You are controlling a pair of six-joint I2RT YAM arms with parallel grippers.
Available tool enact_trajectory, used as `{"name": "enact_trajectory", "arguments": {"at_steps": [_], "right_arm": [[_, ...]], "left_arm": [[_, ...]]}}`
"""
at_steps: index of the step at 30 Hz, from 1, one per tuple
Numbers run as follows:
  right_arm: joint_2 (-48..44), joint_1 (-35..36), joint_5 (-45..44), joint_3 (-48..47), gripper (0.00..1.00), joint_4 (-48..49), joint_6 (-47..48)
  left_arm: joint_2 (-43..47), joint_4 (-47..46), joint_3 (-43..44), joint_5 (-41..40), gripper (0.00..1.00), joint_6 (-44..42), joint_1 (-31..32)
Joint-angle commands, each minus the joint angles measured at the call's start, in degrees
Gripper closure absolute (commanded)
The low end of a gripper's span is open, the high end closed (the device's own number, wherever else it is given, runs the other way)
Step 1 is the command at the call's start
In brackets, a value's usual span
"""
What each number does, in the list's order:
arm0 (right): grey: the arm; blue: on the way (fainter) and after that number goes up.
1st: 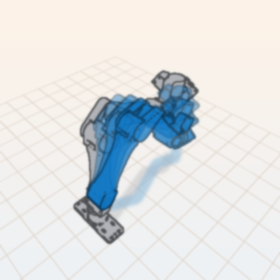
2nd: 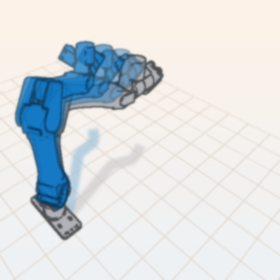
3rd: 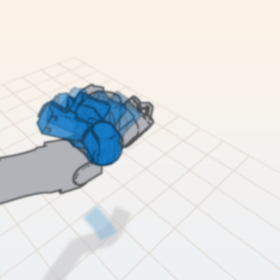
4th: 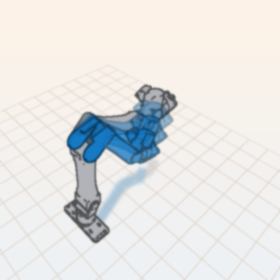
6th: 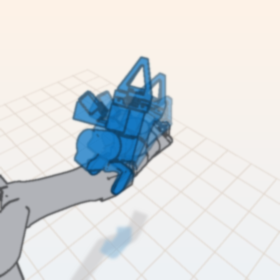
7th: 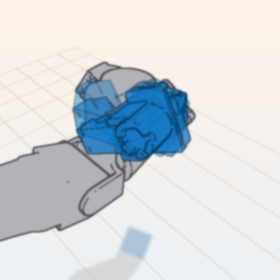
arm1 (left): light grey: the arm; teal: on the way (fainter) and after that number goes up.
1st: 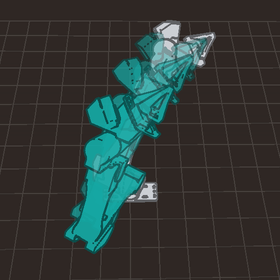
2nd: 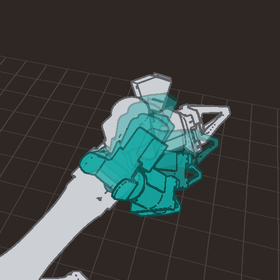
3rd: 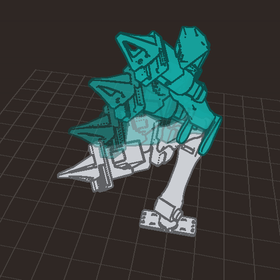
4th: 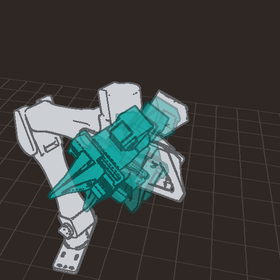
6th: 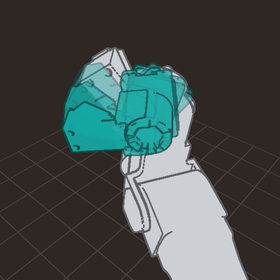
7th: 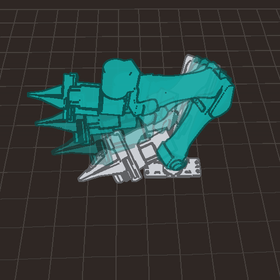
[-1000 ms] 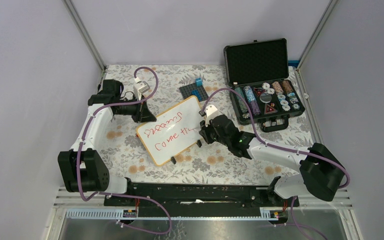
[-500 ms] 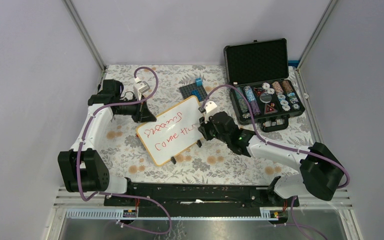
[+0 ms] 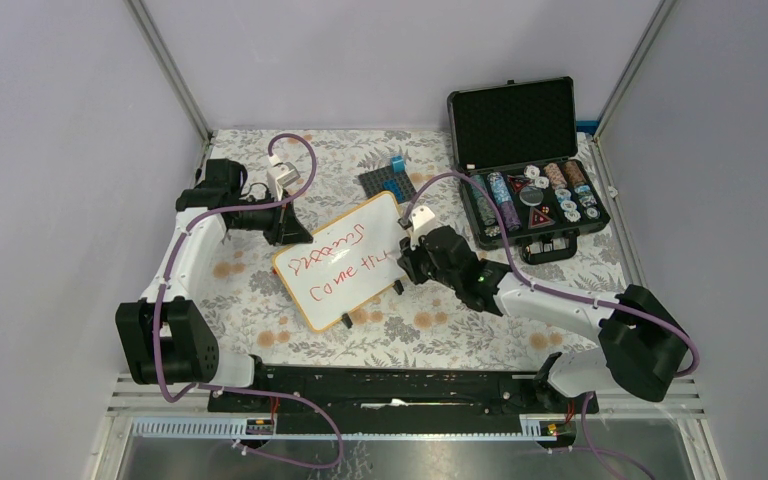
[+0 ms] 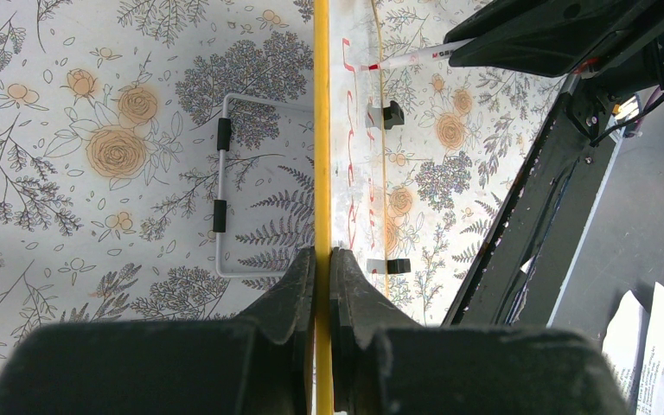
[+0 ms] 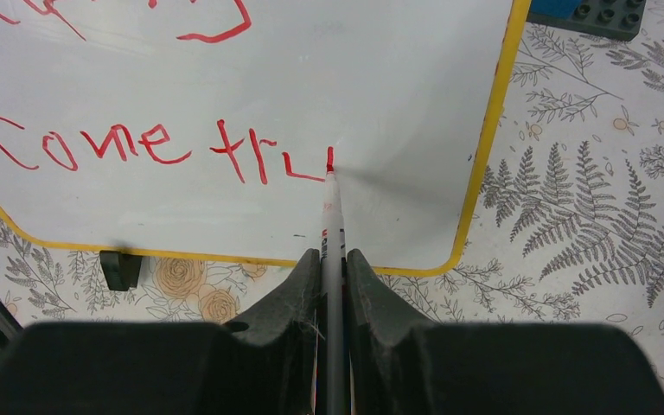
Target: Write a sentence on the whiteboard
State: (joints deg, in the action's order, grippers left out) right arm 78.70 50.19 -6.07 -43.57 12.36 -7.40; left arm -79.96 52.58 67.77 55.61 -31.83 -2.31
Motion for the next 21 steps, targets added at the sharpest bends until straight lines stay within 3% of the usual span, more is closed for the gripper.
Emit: {"name": "enact_trajectory", "arguments": {"at_steps": [1,21], "right_arm": [[-1.3,-0.6,0.8,1.0,1.0,1.3,-0.7],[-5.2,-0.6,-3.4,1.1,1.0,0.1,-0.1]], "left_arm": [[-0.1,0.1,-0.4,-0.8,1.0,-1.6,1.1],[0.0,0.1,-0.4,-0.8,1.0,-1.5,1.0]]}}
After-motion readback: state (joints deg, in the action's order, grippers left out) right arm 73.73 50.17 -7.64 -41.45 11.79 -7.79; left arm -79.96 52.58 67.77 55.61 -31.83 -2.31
